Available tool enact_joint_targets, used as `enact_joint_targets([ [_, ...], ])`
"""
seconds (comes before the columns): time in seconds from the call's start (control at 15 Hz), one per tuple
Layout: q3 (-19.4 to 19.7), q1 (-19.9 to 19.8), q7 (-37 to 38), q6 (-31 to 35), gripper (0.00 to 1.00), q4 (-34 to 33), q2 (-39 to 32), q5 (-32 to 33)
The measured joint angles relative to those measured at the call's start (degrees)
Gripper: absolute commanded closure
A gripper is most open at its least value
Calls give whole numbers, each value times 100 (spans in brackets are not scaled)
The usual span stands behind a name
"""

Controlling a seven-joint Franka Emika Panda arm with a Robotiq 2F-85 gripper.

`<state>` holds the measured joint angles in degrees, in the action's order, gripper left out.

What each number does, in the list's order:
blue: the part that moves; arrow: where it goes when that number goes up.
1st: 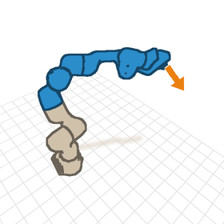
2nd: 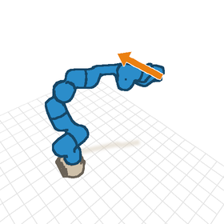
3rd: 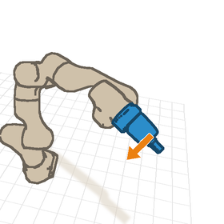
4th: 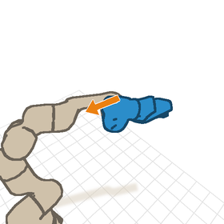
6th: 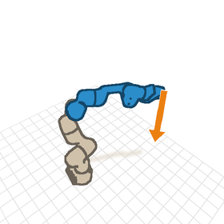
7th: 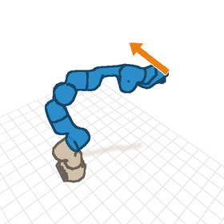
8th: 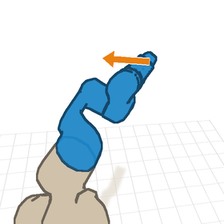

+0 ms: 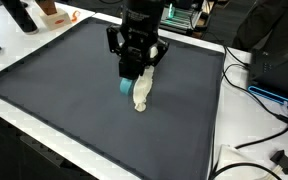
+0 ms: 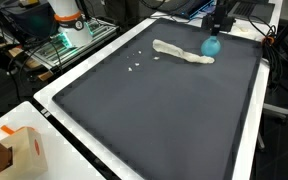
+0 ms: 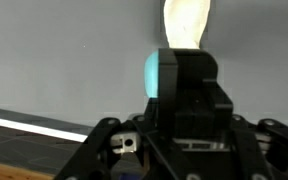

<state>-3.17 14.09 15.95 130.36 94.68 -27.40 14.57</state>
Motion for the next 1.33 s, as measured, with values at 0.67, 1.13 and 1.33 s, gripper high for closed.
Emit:
enact_joint_targets([
  [0.67,-848,-1061,-2609,886,75,990,536,-2834],
  [1.13,-1066,-1585,-3524,435,75,1083,511,-4404],
  [1.33,-1055,-1704,-3554,148,75,1087,490,-4746],
])
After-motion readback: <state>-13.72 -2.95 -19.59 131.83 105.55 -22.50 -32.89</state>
